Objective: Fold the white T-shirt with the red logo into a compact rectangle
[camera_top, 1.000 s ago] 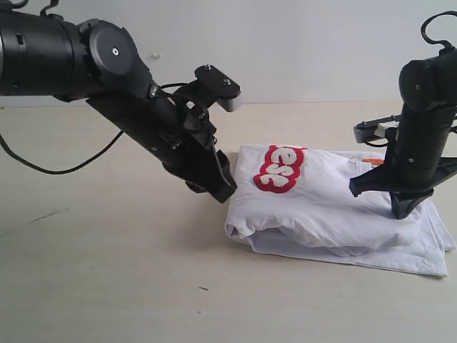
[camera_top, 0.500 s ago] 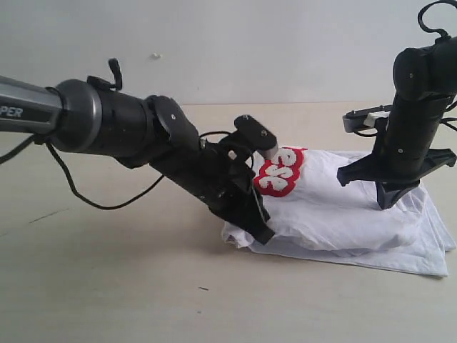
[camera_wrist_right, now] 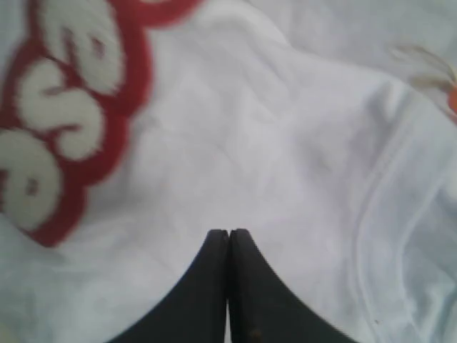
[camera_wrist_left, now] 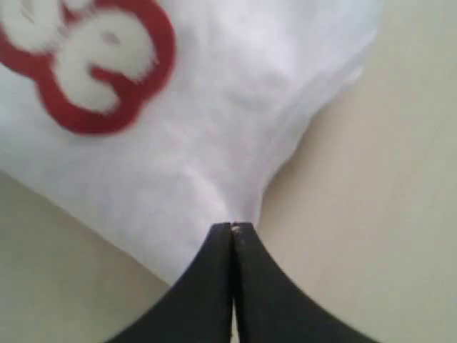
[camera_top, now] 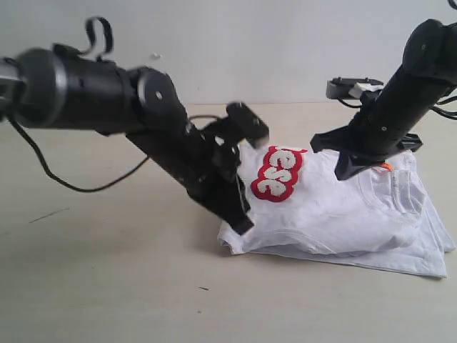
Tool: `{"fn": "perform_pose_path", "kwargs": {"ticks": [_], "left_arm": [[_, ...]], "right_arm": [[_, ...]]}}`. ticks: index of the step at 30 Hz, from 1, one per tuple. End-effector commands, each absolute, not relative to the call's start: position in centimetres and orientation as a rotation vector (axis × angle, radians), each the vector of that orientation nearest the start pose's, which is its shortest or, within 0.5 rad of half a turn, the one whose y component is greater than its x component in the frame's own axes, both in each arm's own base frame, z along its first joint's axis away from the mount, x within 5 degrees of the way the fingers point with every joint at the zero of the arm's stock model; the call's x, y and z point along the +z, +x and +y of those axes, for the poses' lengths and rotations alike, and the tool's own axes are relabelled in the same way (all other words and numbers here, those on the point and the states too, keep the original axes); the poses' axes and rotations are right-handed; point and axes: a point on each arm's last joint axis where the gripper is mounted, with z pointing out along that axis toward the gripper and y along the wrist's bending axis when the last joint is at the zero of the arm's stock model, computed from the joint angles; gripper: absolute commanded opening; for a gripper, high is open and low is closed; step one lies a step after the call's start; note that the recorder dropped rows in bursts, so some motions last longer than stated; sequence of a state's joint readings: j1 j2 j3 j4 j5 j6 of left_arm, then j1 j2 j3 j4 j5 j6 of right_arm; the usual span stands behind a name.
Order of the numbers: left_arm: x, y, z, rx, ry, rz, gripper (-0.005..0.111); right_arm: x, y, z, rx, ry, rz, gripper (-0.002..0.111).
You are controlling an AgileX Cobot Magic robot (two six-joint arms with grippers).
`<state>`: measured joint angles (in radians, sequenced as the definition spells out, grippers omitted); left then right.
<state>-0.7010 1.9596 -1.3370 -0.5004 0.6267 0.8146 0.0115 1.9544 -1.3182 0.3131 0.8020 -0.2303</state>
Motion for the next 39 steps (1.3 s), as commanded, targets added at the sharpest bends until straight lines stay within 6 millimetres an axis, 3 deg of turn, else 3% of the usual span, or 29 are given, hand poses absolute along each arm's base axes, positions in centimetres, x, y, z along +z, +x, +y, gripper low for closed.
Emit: {"fn": "perform_pose_path", "kwargs": {"ticks": [1,3,7,11,14,20,25,30,36,39], "left_arm": [[25.6,31.4,-25.0,-0.468,1.169,2.115,0.0],[28.2,32.3,-22.5,-0.502,0.986,2.105,0.0],[30.3,32.6,-20.0,-0.503,0.859,2.097,0.0],[30.9,32.1,-18.4,-0.451,0.76,2.049,0.0],[31.0,32.2,-18.0,-0.429,0.72,2.024,0.0],[31.0,32.3,-18.0,-0.426,0.715,2.022,0.0],[31.0,32.6,-17.3,-0.417,0.693,2.031,0.0],[30.9,32.8,-16.7,-0.424,0.67,2.055,0.0],[30.5,32.7,-16.9,-0.437,0.681,2.076,0.0],[30.3,32.7,-16.9,-0.45,0.69,2.093,0.0]], "right_arm": [[17.5,39.1,3.7,0.351,-0.144,2.811,0.0],[15.5,39.1,5.2,0.324,-0.2,2.852,0.0],[12.2,39.4,7.1,0.298,-0.241,2.892,0.0],[8.4,39.9,9.0,0.287,-0.263,2.924,0.0],[7.8,40.4,11.9,0.304,-0.365,2.922,0.0],[8.6,40.0,17.4,0.341,-0.658,2.911,0.0],[9.5,39.3,19.6,0.355,-0.769,2.913,0.0],[11.8,39.8,19.0,0.329,-0.764,2.86,0.0],[18.0,39.8,17.9,0.307,-0.678,2.712,0.0],[18.3,38.6,15.8,0.116,-0.532,2.676,0.0]]}}
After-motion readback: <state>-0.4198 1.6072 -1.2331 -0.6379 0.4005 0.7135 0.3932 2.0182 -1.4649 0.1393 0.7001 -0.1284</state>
